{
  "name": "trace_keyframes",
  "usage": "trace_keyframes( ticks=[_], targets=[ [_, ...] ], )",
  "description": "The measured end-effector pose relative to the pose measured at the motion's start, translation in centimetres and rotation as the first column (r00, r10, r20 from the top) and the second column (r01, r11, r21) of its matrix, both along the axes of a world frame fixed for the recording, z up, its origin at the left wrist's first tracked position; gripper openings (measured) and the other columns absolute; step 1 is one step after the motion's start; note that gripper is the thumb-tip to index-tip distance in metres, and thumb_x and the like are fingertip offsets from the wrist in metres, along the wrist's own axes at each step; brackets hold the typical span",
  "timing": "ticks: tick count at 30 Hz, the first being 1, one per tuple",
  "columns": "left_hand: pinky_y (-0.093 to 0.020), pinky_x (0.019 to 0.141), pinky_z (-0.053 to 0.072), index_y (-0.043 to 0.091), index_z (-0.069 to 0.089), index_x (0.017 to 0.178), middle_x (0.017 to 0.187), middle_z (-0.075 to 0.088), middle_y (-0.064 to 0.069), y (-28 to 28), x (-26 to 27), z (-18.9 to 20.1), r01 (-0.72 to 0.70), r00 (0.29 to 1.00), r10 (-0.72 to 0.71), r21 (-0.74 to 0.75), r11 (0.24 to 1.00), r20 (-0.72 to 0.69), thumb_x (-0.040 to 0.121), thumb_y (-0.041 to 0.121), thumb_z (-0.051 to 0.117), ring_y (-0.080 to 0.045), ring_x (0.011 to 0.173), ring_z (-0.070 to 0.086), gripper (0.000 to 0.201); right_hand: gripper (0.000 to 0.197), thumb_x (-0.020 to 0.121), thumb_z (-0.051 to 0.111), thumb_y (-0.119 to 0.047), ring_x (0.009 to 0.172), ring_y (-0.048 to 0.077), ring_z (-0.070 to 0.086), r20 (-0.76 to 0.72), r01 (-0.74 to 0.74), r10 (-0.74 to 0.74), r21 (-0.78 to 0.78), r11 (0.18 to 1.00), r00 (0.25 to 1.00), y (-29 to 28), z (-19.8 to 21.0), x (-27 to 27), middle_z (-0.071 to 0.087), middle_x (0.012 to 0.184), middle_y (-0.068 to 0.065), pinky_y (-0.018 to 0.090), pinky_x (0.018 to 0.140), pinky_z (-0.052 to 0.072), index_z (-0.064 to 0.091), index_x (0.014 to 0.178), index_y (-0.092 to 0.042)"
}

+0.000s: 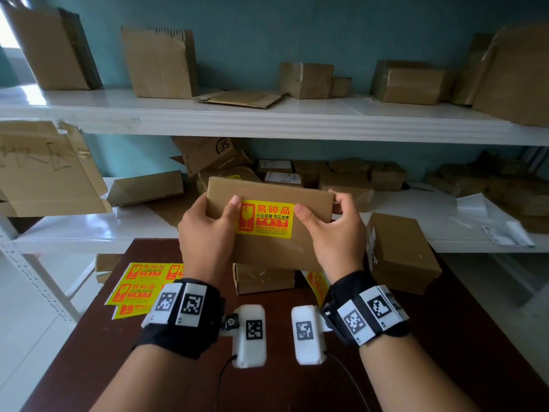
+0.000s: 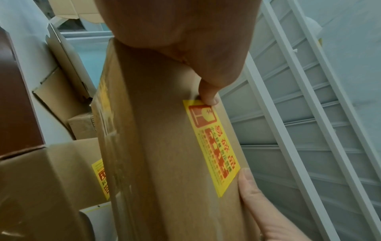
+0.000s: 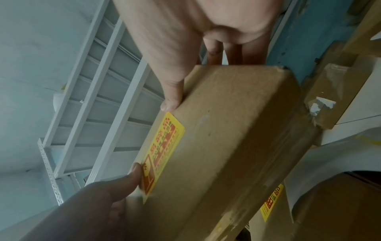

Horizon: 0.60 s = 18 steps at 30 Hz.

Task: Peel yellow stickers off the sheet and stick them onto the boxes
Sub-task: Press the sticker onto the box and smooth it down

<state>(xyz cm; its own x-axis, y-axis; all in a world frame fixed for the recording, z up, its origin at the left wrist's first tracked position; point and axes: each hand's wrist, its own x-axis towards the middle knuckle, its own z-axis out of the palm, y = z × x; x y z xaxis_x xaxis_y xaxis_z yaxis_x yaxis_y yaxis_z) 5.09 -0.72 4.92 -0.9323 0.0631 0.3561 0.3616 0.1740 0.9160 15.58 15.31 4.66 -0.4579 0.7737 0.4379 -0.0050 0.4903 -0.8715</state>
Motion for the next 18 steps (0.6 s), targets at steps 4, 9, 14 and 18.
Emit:
trace_keyframes(
  ticks=[4, 9, 14, 18],
  targets=[
    [-0.032, 0.067, 0.045, 0.017, 0.07, 0.109, 0.087, 0.07, 0.003, -0.2, -0.6, 0.1, 0.023, 0.999, -0.027, -0.093, 0.995, -0.047, 0.097, 0.049, 0.05, -0.02, 0.088, 0.066, 0.039, 0.075, 0.076, 0.069, -0.07, 0.1, 0.009, 0.067, 0.06, 0.008, -0.008, 0.007, 1.0, 0.998, 0.1, 0.0, 0.0, 0.068, 0.114, -0.008, 0.035, 0.081, 0.06, 0.053, 0.134, -0.025],
    [-0.035, 0.082, 0.055, 0.029, 0.057, 0.13, 0.109, 0.071, 0.008, 0.6, 0.7, 0.3, 0.081, 0.993, -0.093, -0.16, 0.984, -0.073, 0.087, 0.069, 0.051, -0.012, 0.102, 0.066, 0.059, 0.12, 0.069, 0.077, -0.069, 0.139, 0.017, 0.042, 0.115, -0.036, 0.044, -0.064, 0.997, 0.992, -1.1, 0.8, -0.1, 0.035, 0.158, 0.0, 0.026, 0.098, 0.038, 0.014, 0.158, -0.02],
    [-0.038, 0.084, 0.059, 0.033, 0.048, 0.138, 0.117, 0.068, 0.009, 0.8, 1.9, 0.4, 0.07, 0.99, -0.095, -0.217, 0.974, -0.106, 0.071, 0.082, 0.057, -0.01, 0.104, 0.066, 0.084, 0.124, 0.065, 0.086, -0.059, 0.134, 0.02, 0.048, 0.128, 0.027, -0.019, -0.062, 0.998, 0.992, -1.1, 0.6, -0.4, 0.039, 0.152, 0.003, 0.024, 0.087, 0.039, 0.015, 0.157, -0.015],
    [-0.038, 0.084, 0.06, 0.032, 0.046, 0.142, 0.119, 0.068, 0.009, 0.8, 2.2, 0.5, 0.09, 0.99, -0.111, -0.212, 0.973, -0.089, 0.07, 0.078, 0.064, -0.008, 0.104, 0.065, 0.087, 0.118, 0.064, 0.087, -0.057, 0.13, 0.019, 0.051, 0.1, 0.048, -0.043, -0.056, 0.997, 0.994, -0.5, 0.6, -0.4, 0.047, 0.148, 0.002, 0.026, 0.087, 0.04, 0.023, 0.154, -0.015]
  ],
)
